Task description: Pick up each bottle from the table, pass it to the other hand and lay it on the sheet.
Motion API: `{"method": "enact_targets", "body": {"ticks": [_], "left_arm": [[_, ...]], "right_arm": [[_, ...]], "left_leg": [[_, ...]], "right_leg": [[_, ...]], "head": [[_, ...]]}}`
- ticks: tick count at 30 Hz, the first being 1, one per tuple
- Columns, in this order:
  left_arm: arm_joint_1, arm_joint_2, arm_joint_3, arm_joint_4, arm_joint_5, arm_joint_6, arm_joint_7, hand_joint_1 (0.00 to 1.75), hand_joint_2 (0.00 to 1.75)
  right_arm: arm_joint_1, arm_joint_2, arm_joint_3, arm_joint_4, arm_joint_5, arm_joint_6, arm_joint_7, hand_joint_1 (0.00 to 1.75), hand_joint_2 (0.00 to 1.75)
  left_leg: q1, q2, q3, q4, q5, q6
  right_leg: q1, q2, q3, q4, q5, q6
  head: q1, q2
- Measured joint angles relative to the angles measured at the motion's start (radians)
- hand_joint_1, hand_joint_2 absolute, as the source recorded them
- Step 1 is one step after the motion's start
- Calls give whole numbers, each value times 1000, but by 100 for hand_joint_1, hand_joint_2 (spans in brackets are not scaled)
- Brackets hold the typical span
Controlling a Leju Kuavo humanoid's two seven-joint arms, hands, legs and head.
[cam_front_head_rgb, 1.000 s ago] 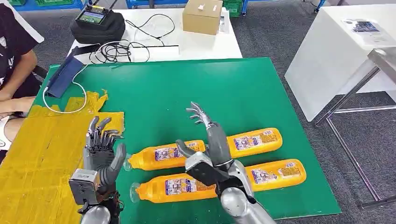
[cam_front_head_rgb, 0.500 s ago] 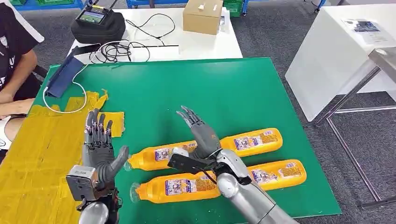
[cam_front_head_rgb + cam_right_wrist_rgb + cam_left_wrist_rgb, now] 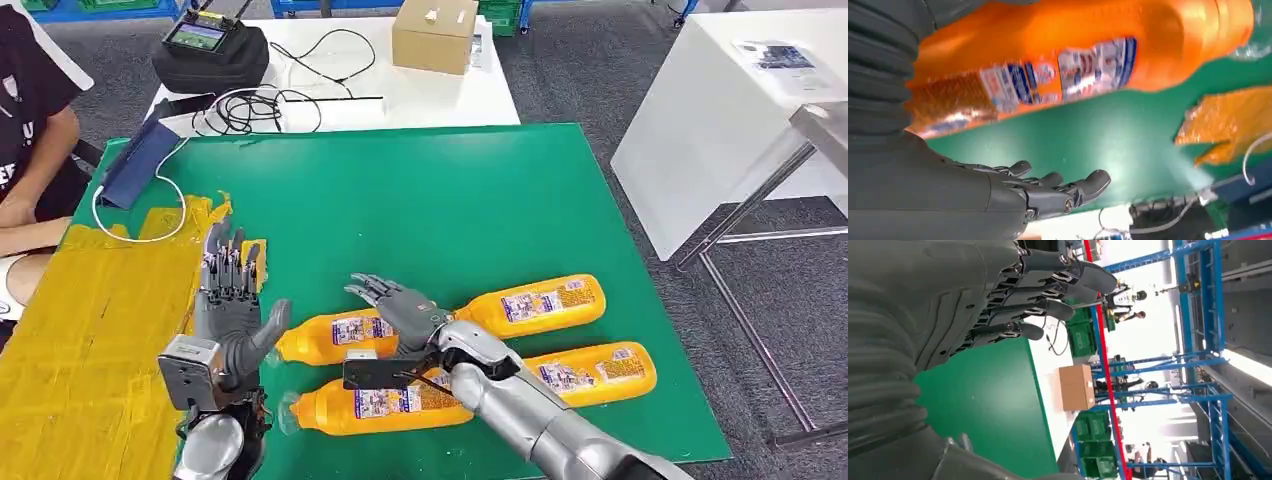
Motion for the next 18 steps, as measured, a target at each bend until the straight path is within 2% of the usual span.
{"method": "enact_targets", "body": {"ticks": [18], "left_arm": [[-8, -2, -2, 21, 1, -5, -1, 0, 175]], "right_arm": [[-21, 5, 18, 45, -8, 8, -7, 0, 175]], "left_leg": [[0, 0, 0, 0, 0, 0]], "right_leg": [[0, 0, 0, 0, 0, 0]], "head": [[0, 0]]}}
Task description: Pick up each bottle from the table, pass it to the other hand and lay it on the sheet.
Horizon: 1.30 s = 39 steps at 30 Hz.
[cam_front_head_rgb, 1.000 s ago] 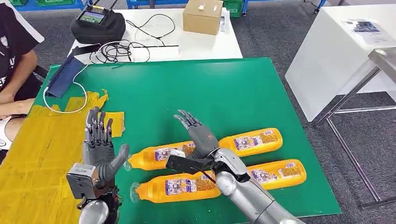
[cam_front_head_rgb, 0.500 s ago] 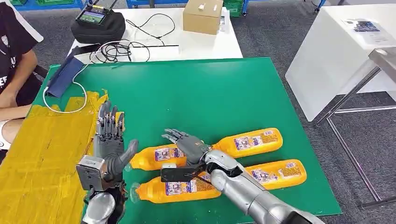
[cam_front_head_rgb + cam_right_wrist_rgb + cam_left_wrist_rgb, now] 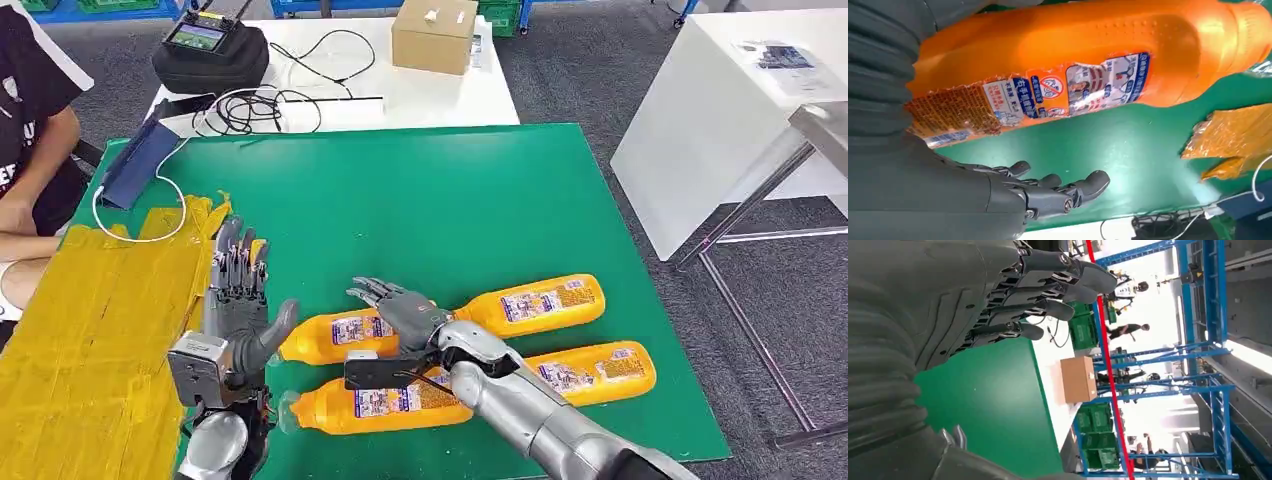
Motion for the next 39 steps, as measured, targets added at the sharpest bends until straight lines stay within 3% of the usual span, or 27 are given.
{"method": "enact_targets", "body": {"ticks": [4, 6, 11, 25, 26, 27, 28, 29, 31, 39], "left_arm": [[-13, -1, -22, 19, 19, -4, -8, 0, 175], [-17, -8, -31, 40, 29, 19, -7, 0, 175], [-11, -9, -31, 41, 14, 34, 10, 0, 175], [0, -19, -29, 41, -8, 32, 19, 0, 175], [0, -21, -29, 42, -8, 32, 20, 0, 175], [1, -22, -29, 42, -9, 32, 20, 0, 175], [1, -23, -28, 42, -8, 32, 21, 0, 175], [1, -24, -28, 43, -9, 32, 21, 0, 175], [1, -25, -28, 48, -11, 31, 23, 0, 175], [4, -32, -27, 50, -17, 23, 27, 0, 175]], "right_arm": [[-37, 11, 32, 39, -10, 36, 3, 0, 175], [-91, 37, 107, 133, 107, -2, 204, 0, 175], [-126, 74, 161, 199, 198, -42, 348, 0, 175], [-146, 117, 174, 254, 249, -37, 407, 0, 175], [-147, 118, 174, 257, 253, -38, 410, 7, 175], [-147, 119, 174, 259, 254, -38, 413, 45, 175], [-148, 119, 173, 260, 257, -39, 415, 133, 175], [-148, 120, 173, 261, 261, -41, 419, 150, 175], [-147, 124, 170, 266, 270, -43, 426, 173, 175], [-136, 133, 132, 270, 244, -92, 415, 175, 175]], "left_leg": [[0, 0, 0, 0, 0, 0], [0, 0, 0, 0, 0, 0], [0, 0, 0, 0, 0, 0], [0, 0, 0, 0, 0, 0], [0, 0, 1, 0, 0, 0], [0, 0, 1, 0, 0, 0], [0, 0, 1, 0, 0, 0], [0, 0, 1, 0, 0, 0], [0, 0, 1, 0, 0, 0], [0, 0, 1, 0, 0, 0]], "right_leg": [[0, 0, 0, 0, 0, 0], [0, 0, 0, 0, 0, 0], [0, 0, 0, 0, 0, 0], [0, 0, 0, 0, 0, 0], [0, 0, 0, 0, 0, 0], [0, 0, 0, 0, 0, 0], [0, 0, 0, 0, 0, 0], [0, 0, 0, 0, 0, 0], [0, 0, 0, 0, 0, 0], [0, 0, 1, 0, 0, 0]], "head": [[0, 0], [0, 0], [0, 0], [0, 0], [0, 0], [0, 0], [0, 0], [0, 0], [0, 0], [0, 0]]}}
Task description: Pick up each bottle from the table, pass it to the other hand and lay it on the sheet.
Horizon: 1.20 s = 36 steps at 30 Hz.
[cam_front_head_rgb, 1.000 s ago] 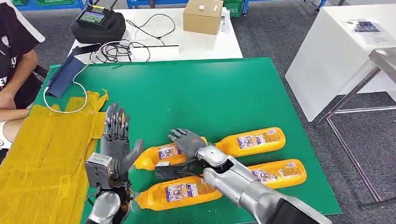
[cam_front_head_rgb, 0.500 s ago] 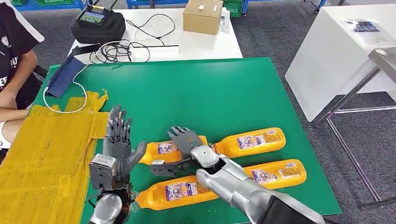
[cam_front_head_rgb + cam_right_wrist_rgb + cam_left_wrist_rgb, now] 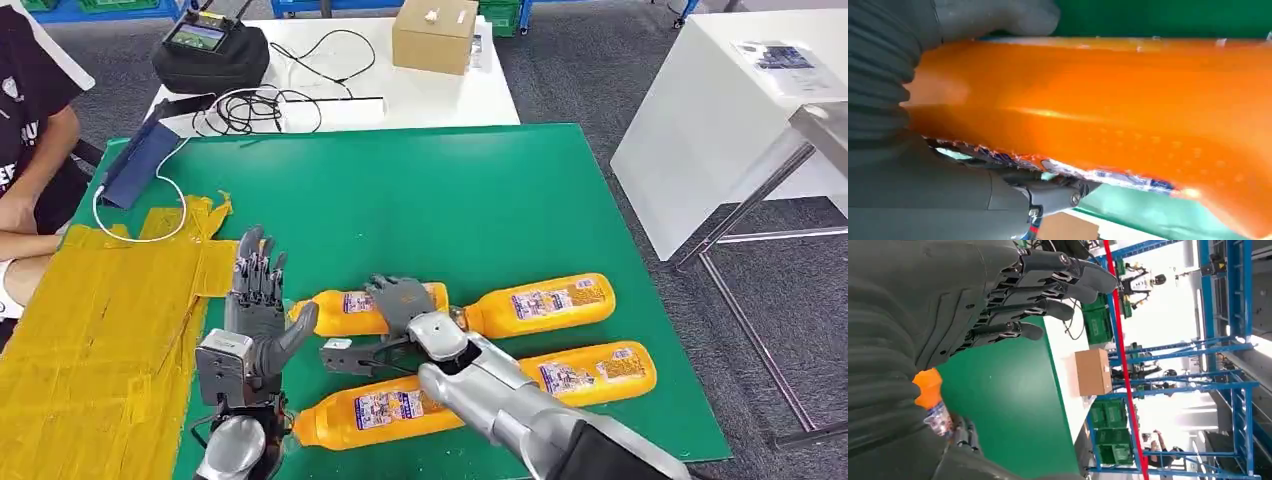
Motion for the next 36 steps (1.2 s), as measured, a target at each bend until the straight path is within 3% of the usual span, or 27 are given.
{"method": "enact_targets", "body": {"ticks": [15, 21, 25, 36], "left_arm": [[15, 0, 0, -4, -11, -3, 8, 0, 175], [33, 0, 3, -27, -18, -2, 9, 0, 175], [38, 0, 3, -28, -27, 15, 8, 0, 175], [39, 0, 3, -27, -27, 24, 7, 0, 175]], "right_arm": [[59, -1, -137, -86, -88, -148, -62, 175, 175], [179, -2, -246, -282, -158, -416, -210, 175, 175], [283, -2, -333, -454, -275, -520, -337, 175, 175], [384, 0, -407, -628, -330, -537, -405, 175, 175]], "left_leg": [[0, 0, 0, 0, 0, 0], [0, -1, -1, 0, 0, 0], [0, -2, -2, 0, -1, 0], [0, -2, -1, 0, 0, 0]], "right_leg": [[0, 0, 0, 0, 0, 0], [0, -1, 0, 0, 0, 0], [0, -1, -1, 0, -1, 0], [0, -1, -1, 0, 0, 0]], "head": [[0, 0], [0, 0], [0, 0], [0, 0]]}}
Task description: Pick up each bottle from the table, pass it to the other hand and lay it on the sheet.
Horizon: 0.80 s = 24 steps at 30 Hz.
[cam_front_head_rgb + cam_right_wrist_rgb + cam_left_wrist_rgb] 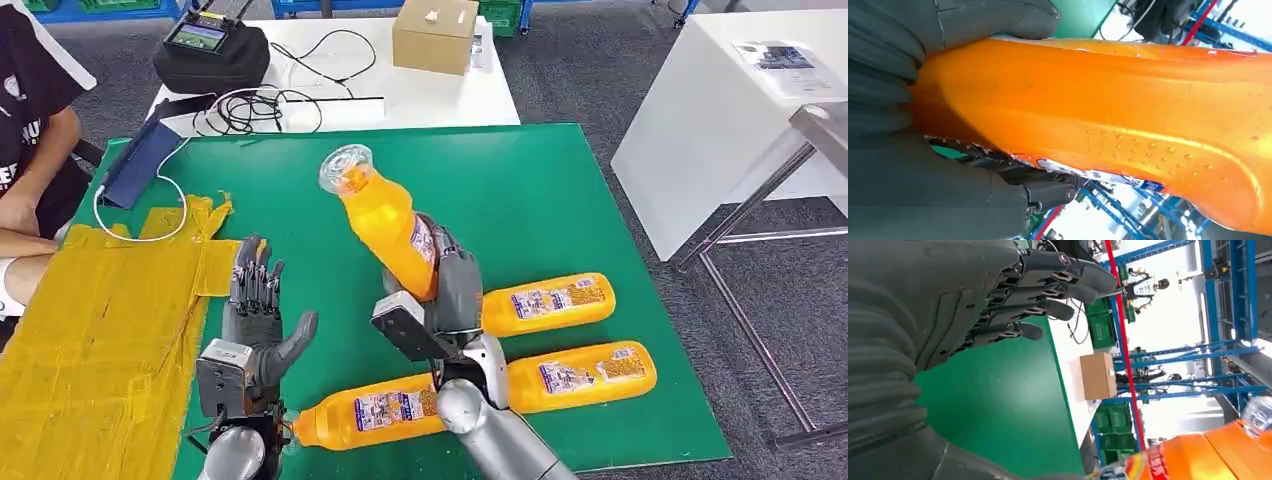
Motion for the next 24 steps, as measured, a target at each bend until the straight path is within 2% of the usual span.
{"method": "enact_targets", "body": {"ticks": [6, 11, 17, 24], "left_arm": [[0, 0, 0, 5, 5, 0, 1, 0, 175], [0, 0, -14, 17, 8, -5, 4, 0, 175], [0, 0, -24, 19, 8, -10, 14, 0, 175], [0, 0, -26, 20, 7, -15, 19, 0, 175]], "right_arm": [[27, 6, -6, -33, -29, 11, -41, 175, 175], [34, 8, 22, -27, -26, 112, -34, 175, 175], [18, 5, 95, 34, 53, 234, 36, 175, 175], [3, 5, 158, 79, 104, 233, 36, 175, 175]], "left_leg": [[0, 0, 0, 0, 0, 0], [0, 0, 0, 0, 0, 0], [0, 0, 0, 0, 0, 0], [0, 0, 0, 0, 0, 0]], "right_leg": [[0, 0, 0, 0, 0, 0], [0, 0, 0, 0, 0, 0], [0, 0, 0, 0, 0, 0], [0, 0, 0, 0, 0, 0]], "head": [[0, 0], [0, 0], [0, 0], [0, 0]]}}
